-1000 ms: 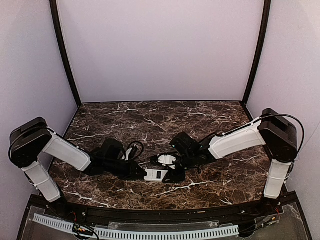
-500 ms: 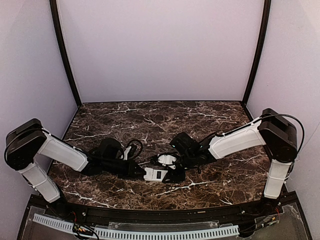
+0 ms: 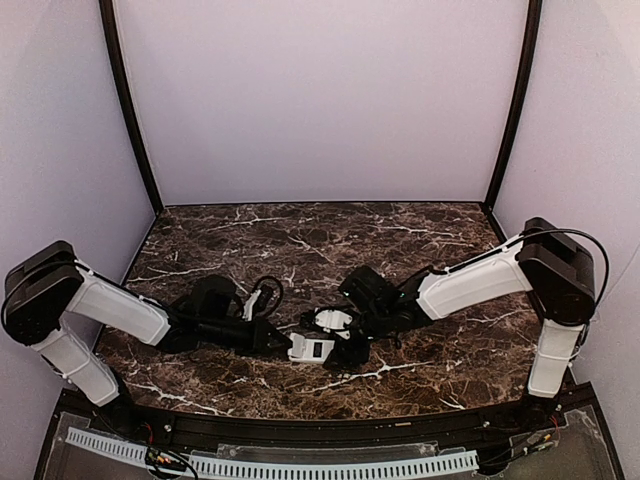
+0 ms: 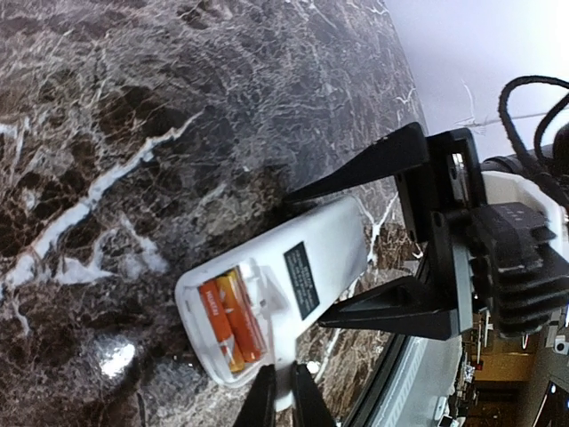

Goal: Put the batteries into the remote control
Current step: Pick up the battery cover from the remote control without the battery cover, then pass from the left arm to the right

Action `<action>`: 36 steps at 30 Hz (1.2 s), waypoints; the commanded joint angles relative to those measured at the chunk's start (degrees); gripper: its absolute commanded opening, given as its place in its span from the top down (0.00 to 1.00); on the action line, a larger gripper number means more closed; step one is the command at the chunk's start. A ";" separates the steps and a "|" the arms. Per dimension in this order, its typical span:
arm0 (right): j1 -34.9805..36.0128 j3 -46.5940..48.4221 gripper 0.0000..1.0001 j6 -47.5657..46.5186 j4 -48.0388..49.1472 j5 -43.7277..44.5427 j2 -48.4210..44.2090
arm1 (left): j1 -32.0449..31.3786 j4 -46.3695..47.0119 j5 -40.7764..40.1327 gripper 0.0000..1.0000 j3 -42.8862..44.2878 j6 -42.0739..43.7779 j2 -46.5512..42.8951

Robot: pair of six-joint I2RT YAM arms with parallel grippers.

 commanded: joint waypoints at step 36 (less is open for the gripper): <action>-9.07 1.28 0.17 13.07 11.88 -49.80 -22.18 | -4.15 35.39 35.38 1.00 6.60 -8.10 -10.61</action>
